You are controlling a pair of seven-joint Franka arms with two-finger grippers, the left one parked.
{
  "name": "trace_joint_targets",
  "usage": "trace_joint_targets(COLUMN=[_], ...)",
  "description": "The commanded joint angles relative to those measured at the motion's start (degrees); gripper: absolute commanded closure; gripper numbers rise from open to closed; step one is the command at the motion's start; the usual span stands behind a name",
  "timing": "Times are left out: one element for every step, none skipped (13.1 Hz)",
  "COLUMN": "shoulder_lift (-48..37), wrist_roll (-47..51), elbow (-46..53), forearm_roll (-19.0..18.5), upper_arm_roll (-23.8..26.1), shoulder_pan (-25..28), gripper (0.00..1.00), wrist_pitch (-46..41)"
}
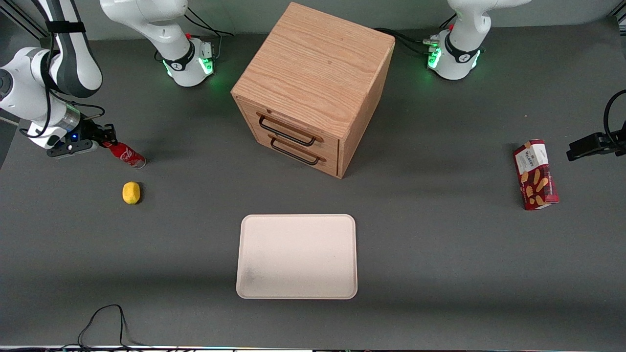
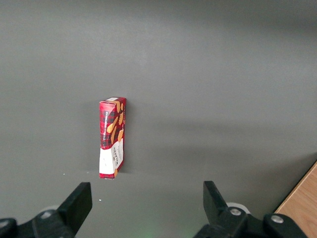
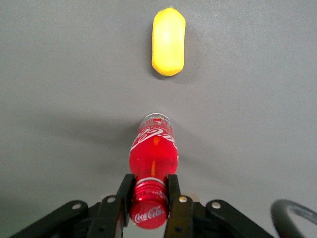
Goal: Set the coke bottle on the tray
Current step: 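Close the right gripper on the bottle's cap end and lift it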
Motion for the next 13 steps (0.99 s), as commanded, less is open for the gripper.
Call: trace_joint_targets(shoulder_lift=[-1.03,-1.29,-1.56,-1.73,-1.91,-1.91,-1.91,-1.91,-1.82,-1.65,-1.13,-0.6,0.1], wrist_roll=[-0.07,0.2,0.64,0.73,0.99,2.12,3.18,4.76,5.82,6.09,6.18,6.35,6.44], elbow=[0.06,0.33,0.85,2.42,4.27,6.55,8.92,11.38,14.02,17.0,20.77,24.46,27.98], forearm_roll=[-0.89,-0.89,-0.8,-0.8,-0.71,-0.71,-0.71,-0.71,-0.71,-0.54,-0.19,-0.19,-0.1], upper_arm_roll=[-0.15,-0.06,0.03,0.46,0.9,1.43,3.18,4.41,5.03,5.74,6.53,7.06,7.15], shoulder_pan=[0.52,0.61,0.61,0.61,0.61,0.61,0.61,0.61,0.61,0.61,0.61,0.61,0.61], gripper=[1.0,1.0,1.0,1.0,1.0,1.0,1.0,1.0,1.0,1.0,1.0,1.0,1.0], wrist_pitch=[0.09,0.0,-1.31,-3.58,-6.39,-9.46,-12.28,-15.0,-17.73,-20.8,-24.57,-28.18,-31.17])
